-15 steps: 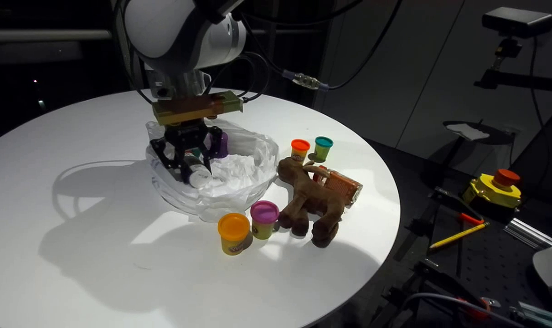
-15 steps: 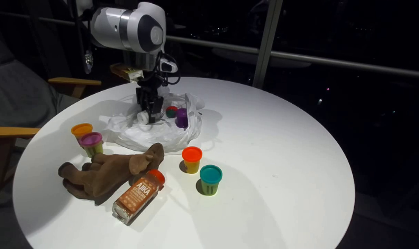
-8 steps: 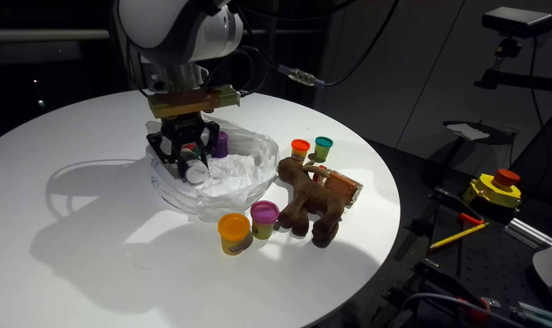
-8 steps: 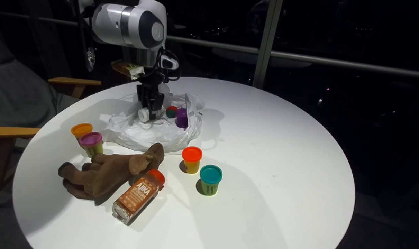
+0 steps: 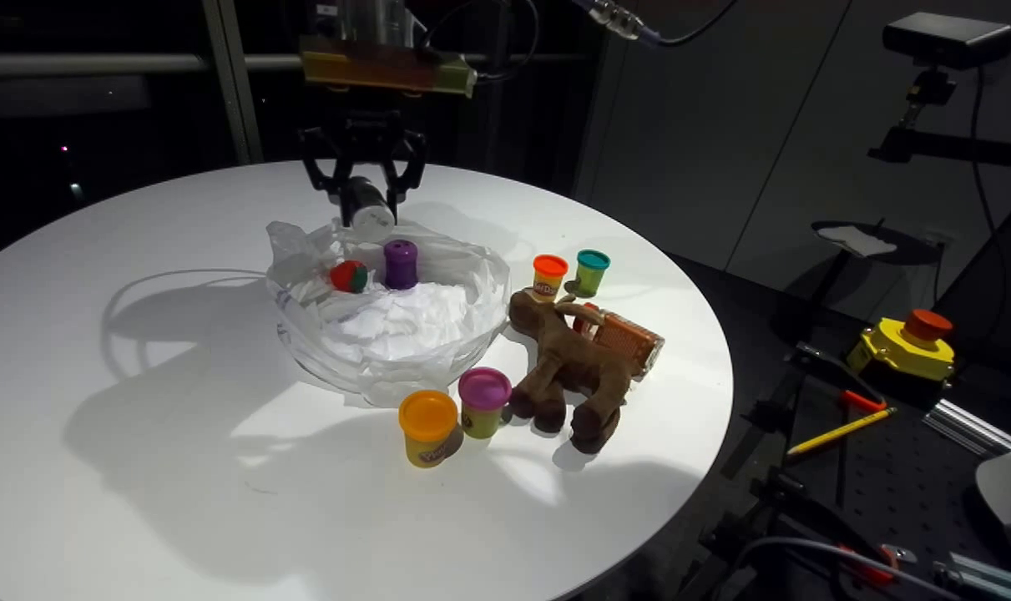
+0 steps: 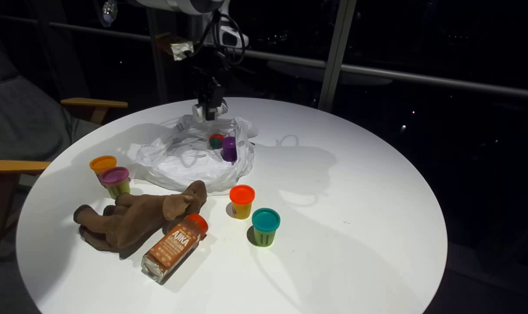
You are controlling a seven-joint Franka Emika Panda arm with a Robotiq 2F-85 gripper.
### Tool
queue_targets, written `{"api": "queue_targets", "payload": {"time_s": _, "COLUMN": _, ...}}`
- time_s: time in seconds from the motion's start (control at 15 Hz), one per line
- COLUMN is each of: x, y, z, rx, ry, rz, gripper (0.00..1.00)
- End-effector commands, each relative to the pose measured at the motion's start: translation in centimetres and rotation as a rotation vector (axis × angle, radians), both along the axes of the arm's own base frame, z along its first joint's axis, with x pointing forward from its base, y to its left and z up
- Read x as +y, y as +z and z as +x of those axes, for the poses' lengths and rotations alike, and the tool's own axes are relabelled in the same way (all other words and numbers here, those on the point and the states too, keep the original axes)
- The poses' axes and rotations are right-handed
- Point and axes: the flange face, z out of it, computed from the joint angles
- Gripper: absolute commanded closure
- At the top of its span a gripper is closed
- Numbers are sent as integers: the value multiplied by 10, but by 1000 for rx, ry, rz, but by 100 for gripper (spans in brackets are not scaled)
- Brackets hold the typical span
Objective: Remove all the contents from the white plastic bag and put them on the table
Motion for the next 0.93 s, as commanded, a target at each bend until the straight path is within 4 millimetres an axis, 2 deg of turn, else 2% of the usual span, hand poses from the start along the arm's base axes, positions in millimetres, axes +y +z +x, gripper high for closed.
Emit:
{"api": "queue_targets", "payload": {"time_s": 0.0, "x": -47, "y": 15, "z": -33, "rx": -27, "ry": -144, "rz": 45, "gripper": 73}}
{"api": "queue_targets", "payload": {"time_s": 0.33, "x": -97, "y": 10, "z": -79, "rx": -55, "ry": -326, "rz": 98, "gripper": 73}}
{"api": "queue_targets", "payload": {"time_s": 0.67, "x": -135, "y": -3, "z": -128, "rx": -96, "ry": -489, "rz": 96, "gripper": 73}}
{"api": "queue_targets", "payload": {"time_s": 0.87, "x": -155, "y": -9, "z": -137, "rx": -103, "ry": -564, "rz": 94, "gripper": 73}}
